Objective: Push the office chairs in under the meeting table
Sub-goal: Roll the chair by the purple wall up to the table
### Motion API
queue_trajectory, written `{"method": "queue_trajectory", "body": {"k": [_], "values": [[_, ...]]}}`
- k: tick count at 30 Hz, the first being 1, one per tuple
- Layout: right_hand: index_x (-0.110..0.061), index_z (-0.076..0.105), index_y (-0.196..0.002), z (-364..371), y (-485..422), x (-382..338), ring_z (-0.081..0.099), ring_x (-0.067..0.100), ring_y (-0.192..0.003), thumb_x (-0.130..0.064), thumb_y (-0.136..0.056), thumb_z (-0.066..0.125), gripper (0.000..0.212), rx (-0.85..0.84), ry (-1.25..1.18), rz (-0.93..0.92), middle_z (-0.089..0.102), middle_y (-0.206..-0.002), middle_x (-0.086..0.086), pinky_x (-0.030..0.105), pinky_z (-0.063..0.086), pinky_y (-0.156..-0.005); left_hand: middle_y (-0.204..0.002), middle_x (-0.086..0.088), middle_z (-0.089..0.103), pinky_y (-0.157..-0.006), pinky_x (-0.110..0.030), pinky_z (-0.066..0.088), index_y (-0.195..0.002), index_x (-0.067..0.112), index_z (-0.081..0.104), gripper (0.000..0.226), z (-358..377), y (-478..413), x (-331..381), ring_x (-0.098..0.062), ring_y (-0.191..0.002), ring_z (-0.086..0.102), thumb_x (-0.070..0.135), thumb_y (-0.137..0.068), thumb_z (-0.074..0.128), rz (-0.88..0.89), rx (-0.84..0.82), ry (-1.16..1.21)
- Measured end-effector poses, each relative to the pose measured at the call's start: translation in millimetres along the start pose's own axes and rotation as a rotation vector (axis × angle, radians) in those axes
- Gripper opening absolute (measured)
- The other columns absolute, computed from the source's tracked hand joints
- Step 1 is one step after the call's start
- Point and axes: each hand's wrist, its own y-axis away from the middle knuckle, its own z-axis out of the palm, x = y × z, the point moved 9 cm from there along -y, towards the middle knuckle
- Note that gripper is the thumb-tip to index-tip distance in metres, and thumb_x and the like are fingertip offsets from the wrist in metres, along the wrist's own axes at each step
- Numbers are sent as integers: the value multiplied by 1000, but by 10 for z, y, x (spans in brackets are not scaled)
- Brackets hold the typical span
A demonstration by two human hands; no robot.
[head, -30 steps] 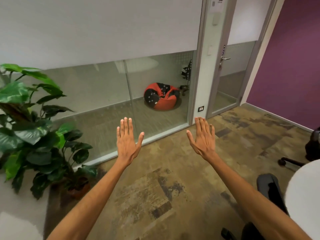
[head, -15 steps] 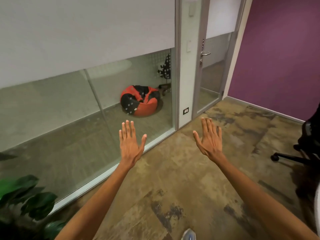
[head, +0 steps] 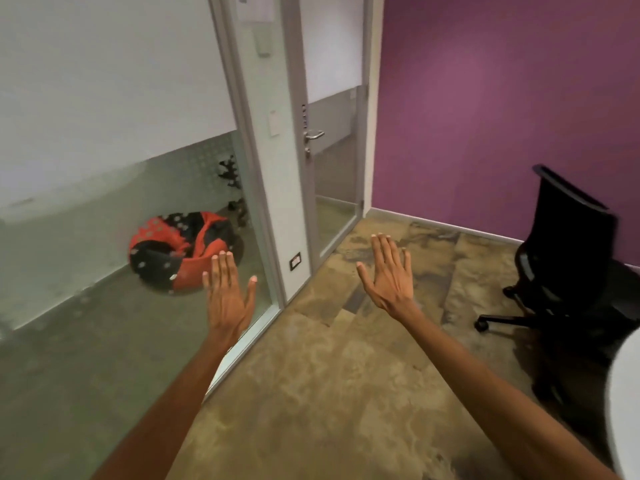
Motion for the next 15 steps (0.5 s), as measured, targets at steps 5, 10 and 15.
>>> {"method": "queue_trajectory", "body": {"k": [5, 10, 15], "values": [[-20, 8, -153, 186, -765, 602, 0, 15, -148, -61, -95, 22, 72, 10, 16, 88, 9, -162, 1, 45, 1, -119, -161, -18, 20, -122, -53, 12, -153, 1, 17, 76, 728, -958, 492, -30, -152, 12, 51, -97, 23, 75, -22, 49], [-20, 6, -153, 445, -1576, 1289, -3, 15, -148, -61, -96, 20, 72, 36, 67, 174, 6, -162, 3, 45, -2, -119, -163, -18, 14, -123, -50, 6, -154, 2, 12, 76, 1500, -1966, 1078, -29, -152, 7, 51, -97, 23, 175, -74, 131], [-19, 7, -153, 649, -2494, 1835, -4, 15, -148, -59, -96, 22, 71, 85, 100, 252, 7, -162, 3, 47, -1, -120, -162, -22, 14, -123, -52, 9, -154, 1, 12, 82, 2188, -3187, 1484, -32, -152, 3, 58, -96, 12, 241, -83, 153]]}}
